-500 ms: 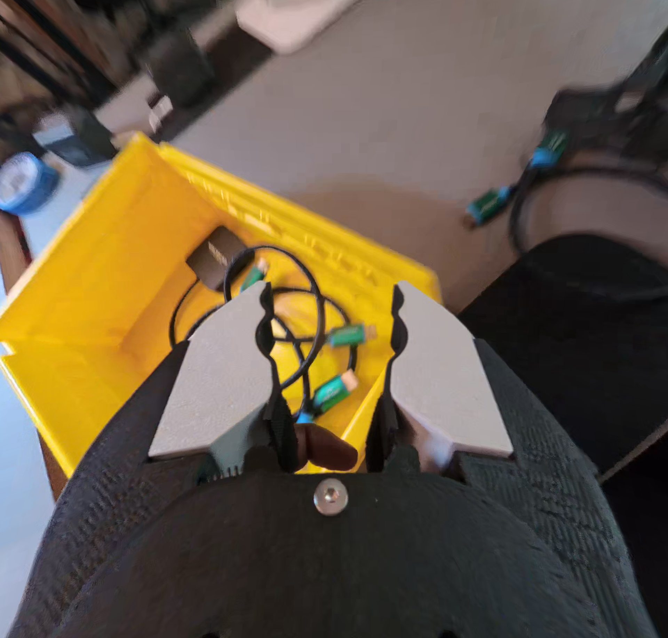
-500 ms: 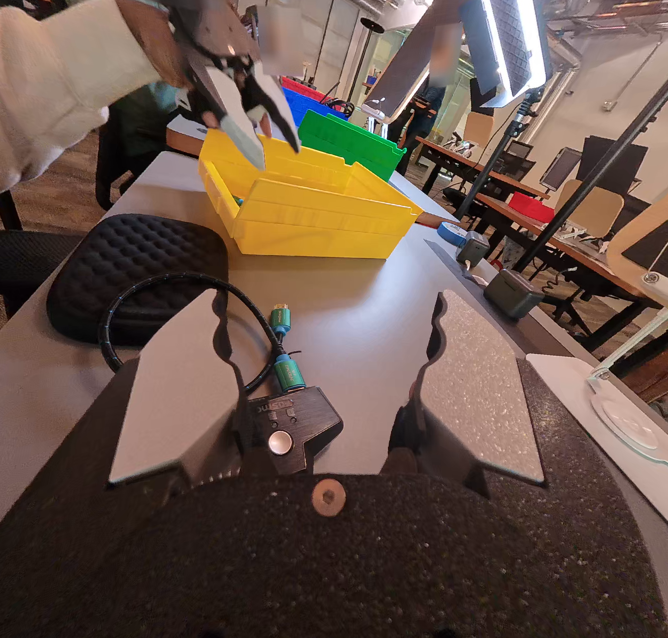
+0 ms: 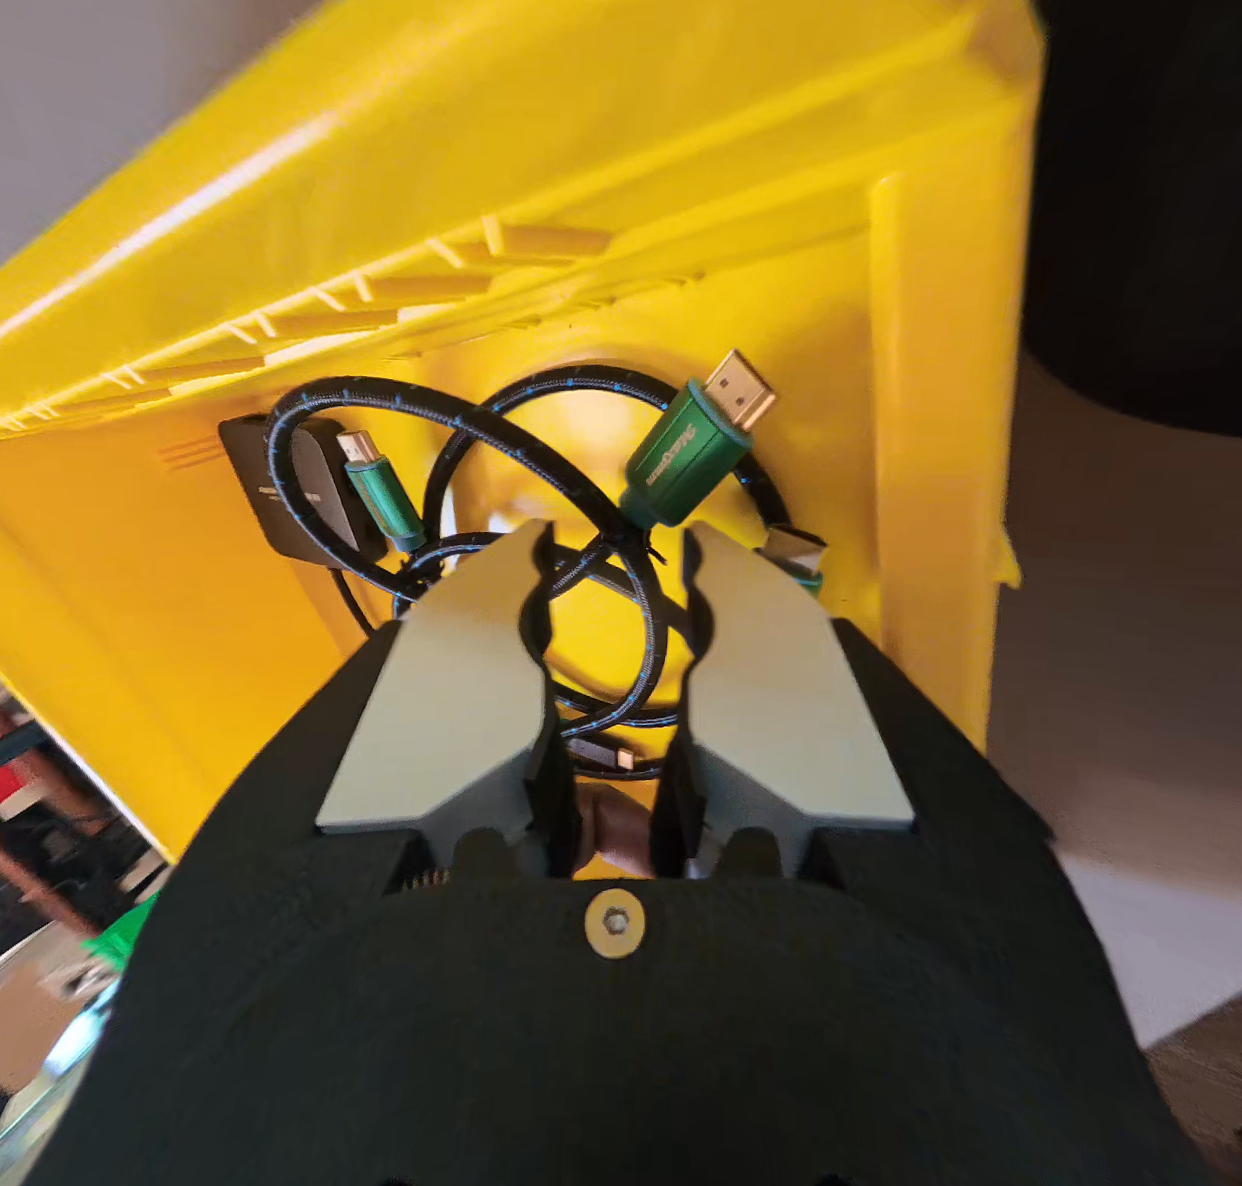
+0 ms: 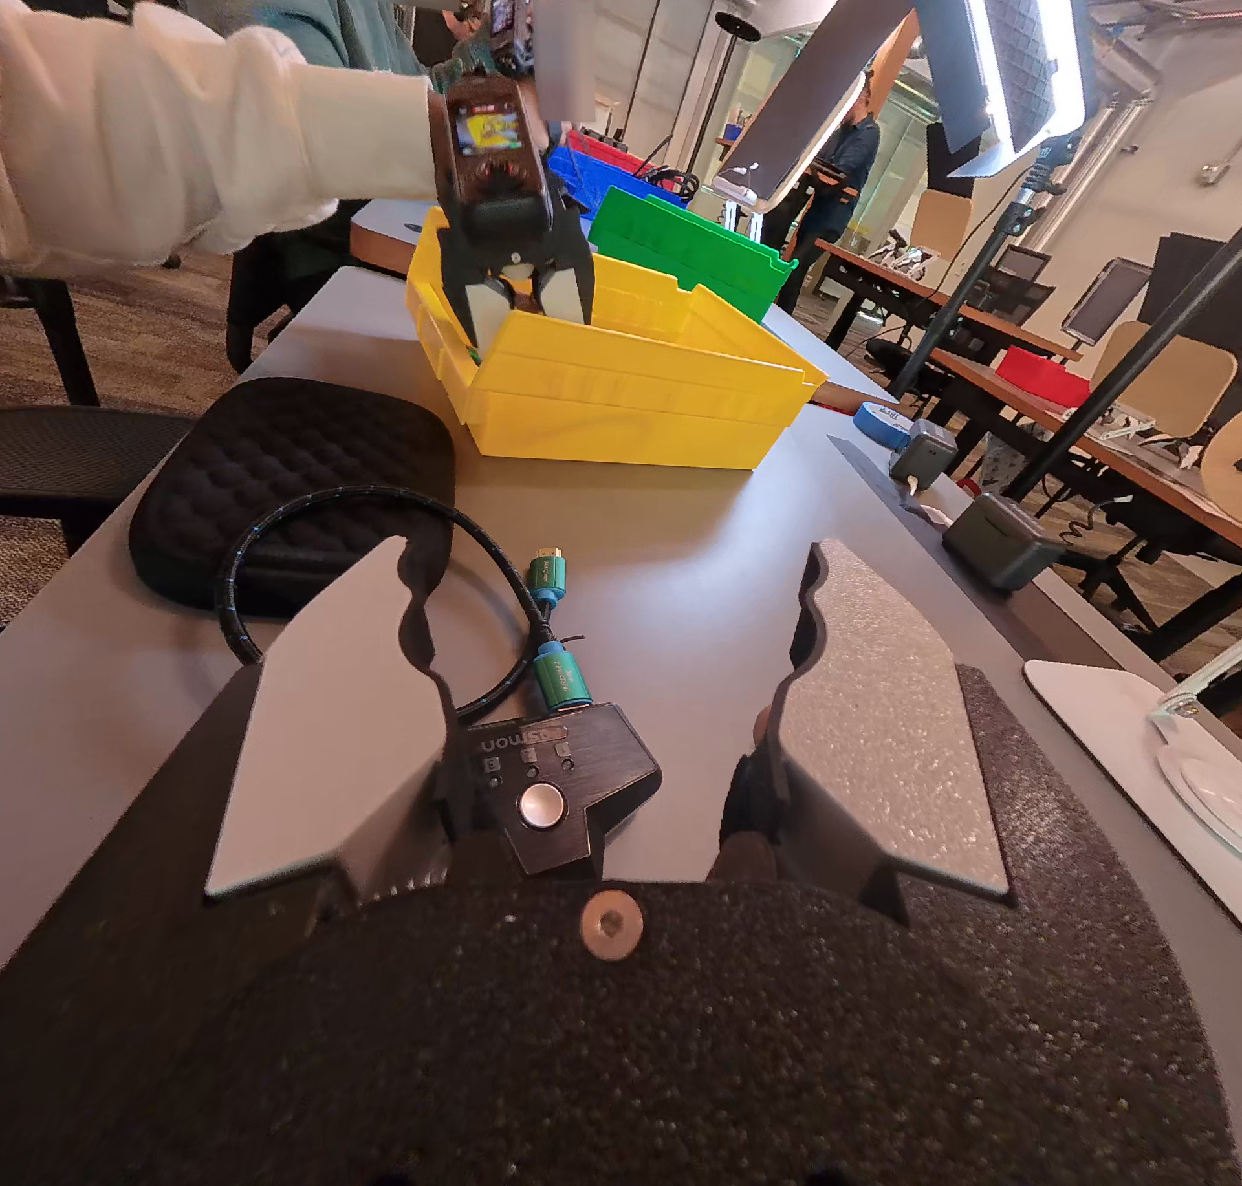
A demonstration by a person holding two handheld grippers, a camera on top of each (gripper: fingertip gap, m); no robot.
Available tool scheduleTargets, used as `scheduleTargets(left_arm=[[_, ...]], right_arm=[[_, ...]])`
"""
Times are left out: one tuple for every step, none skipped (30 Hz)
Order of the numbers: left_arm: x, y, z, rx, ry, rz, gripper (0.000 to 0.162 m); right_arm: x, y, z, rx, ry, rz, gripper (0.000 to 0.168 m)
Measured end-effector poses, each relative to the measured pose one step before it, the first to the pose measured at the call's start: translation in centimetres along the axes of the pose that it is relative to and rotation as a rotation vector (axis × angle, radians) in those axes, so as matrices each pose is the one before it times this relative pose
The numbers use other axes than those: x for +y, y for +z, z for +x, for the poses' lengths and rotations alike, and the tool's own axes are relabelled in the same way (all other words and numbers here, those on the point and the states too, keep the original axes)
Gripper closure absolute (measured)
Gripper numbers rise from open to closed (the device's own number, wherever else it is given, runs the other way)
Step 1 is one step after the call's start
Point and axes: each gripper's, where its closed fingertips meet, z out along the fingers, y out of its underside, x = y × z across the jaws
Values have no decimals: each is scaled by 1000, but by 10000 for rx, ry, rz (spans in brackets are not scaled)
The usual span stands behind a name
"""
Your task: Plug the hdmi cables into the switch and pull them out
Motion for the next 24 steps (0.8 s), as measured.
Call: scheduleTargets(left_arm=[[172, 271, -213, -239, 21, -97, 138], [1, -39, -247, -208, -277, 127, 140], [-41, -389, -449, -265, -544, 258, 142], [-125, -729, -744, -393, -684, 392, 143], [-231, -994, -1058, -548, -728, 493, 144], [-405, -1160, -1220, -604, -720, 591, 144], [-694, -1197, -1157, -554, -717, 681, 144], [-1019, -1180, -1221, -623, -716, 777, 144], [-1310, -1100, -1260, -712, -698, 823, 145], [-1523, -953, -1136, -713, -624, 848, 144], [-1792, -807, -793, -602, -519, 941, 144], [-2045, -650, -308, -411, -380, 1028, 144], [-2167, -527, 188, -190, -243, 1050, 144], [-2065, -330, 544, 6, -426, 877, 144], [-1894, -107, 761, 117, -728, 690, 144], [-1864, 62, 1032, 230, -872, 755, 144], [-1700, 234, 1381, 392, -952, 804, 144], [-1295, 403, 1675, 550, -859, 729, 145], [-755, 567, 1780, 670, -744, 588, 144], [-344, 717, 1579, 603, -735, 548, 144], [8, 822, 1179, 416, -761, 520, 144], [327, 826, 983, 422, -680, 412, 144], [474, 791, 714, 346, -564, 397, 144], [475, 695, 399, 212, -438, 417, 145]], right_arm=[[-24, -20, -30, -32, 25, 21, 62], [-39, -25, -8, -13, 16, 22, 62], [-11, -24, 1, 5, 3, 10, 62], [16, -24, 19, 12, -9, -4, 62], [-4, -5, -19, -10, -10, 0, 63], [-3, 21, -16, -15, 5, 3, 63], [10, 35, -44, -19, 3, -7, 63], [44, 37, -82, -31, -22, -29, 64], [79, 44, -75, -14, -59, -61, 64], [85, 35, -43, 9, -91, -72, 65], [100, 38, -53, 5, -94, -70, 66], [79, 37, -82, -28, -75, -54, 66], [28, 18, -52, -9, -54, -23, 67], [-22, -3, 8, 24, -38, 11, 68], [-33, -21, 53, 46, -35, 28, 69], [-26, -54, 23, 9, -44, 20, 72], [-47, -49, -83, -67, -57, 14, 78], [-108, -72, -200, -138, -92, 59, 84], [-176, -72, -297, -172, -114, 109, 92], [-206, -34, -375, -206, -103, 128, 98], [-218, 2, -381, -196, -77, 124, 100], [-221, 20, -255, -94, -91, 109, 100], [-196, 5, -234, -85, -92, 91, 101], [-185, -7, -236, -101, -54, 71, 102]])
